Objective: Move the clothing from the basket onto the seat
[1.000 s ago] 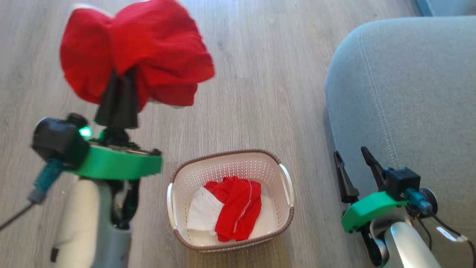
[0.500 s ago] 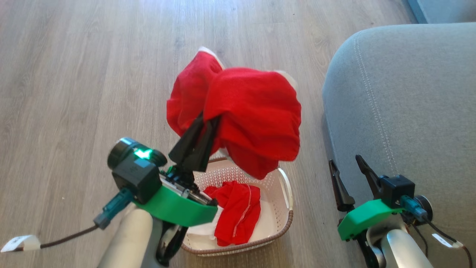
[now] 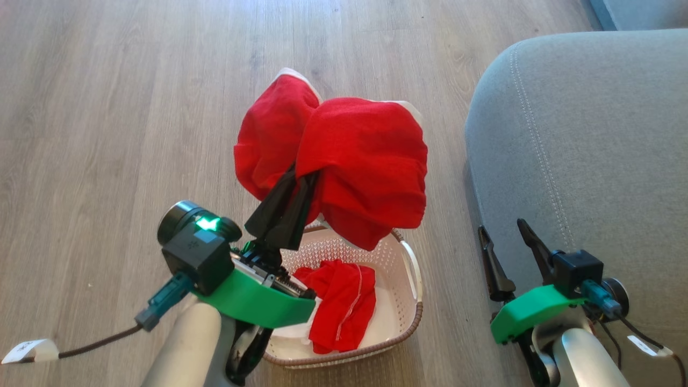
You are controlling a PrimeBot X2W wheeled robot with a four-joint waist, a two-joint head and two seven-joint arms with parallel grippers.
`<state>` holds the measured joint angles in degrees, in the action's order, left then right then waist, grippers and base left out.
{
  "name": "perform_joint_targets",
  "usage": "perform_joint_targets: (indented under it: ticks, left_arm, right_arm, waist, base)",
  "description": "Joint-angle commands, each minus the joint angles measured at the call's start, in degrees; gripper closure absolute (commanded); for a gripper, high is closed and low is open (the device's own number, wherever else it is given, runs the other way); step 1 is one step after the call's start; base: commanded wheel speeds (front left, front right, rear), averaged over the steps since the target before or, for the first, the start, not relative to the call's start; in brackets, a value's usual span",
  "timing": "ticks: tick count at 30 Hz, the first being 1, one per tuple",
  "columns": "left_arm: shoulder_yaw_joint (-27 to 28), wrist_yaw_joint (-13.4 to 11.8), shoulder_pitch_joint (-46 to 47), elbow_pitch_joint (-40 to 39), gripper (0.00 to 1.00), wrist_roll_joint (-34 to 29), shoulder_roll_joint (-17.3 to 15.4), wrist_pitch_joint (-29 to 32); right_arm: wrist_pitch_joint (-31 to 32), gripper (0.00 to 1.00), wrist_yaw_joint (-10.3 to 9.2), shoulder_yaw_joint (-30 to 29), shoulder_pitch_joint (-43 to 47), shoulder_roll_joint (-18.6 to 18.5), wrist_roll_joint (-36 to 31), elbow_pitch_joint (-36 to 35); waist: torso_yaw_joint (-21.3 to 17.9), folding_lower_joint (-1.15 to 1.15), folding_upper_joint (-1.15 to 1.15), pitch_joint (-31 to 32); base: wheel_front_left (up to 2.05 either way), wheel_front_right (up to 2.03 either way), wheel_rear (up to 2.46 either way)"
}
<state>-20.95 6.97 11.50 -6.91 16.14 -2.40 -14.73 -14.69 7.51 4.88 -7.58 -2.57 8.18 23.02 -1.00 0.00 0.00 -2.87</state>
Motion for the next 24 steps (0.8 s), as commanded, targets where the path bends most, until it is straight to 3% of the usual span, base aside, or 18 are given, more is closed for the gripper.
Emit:
perform_joint_targets:
  ticks: [1,13,19,24]
  left_arm:
    - [1.94,0.33,1.93,-1.97,1.00,-0.06,-0.48,-0.27]
    - [3.85,0.15,2.22,-0.03,1.00,0.28,-0.48,-0.27]
    - [4.81,0.05,2.60,1.60,1.00,1.45,-0.48,-0.27]
    - [4.54,0.11,2.98,2.11,1.00,1.19,-0.48,-0.27]
  right_arm:
    - [-0.31,0.00,-0.02,0.94,-1.56,-0.31,-0.50,-2.16]
    - [-0.31,0.00,-0.02,3.33,-2.44,-0.31,-0.39,-8.81]
    - [-0.31,0.00,-0.02,14.61,-2.06,-0.41,-1.45,-16.10]
    - [-0.31,0.00,-0.02,20.74,-2.04,-2.70,-2.93,-19.62]
  waist:
    - [-0.04,0.00,0.00,-0.05]
    - [-0.59,0.00,0.00,-0.87]
    - [-0.67,0.00,0.00,-1.21]
    - [-0.47,0.00,0.00,-1.39]
  base:
    - [0.00,0.00,0.00]
    - [0.00,0.00,0.00]
    - [0.00,0.00,0.00]
    - [0.00,0.00,0.00]
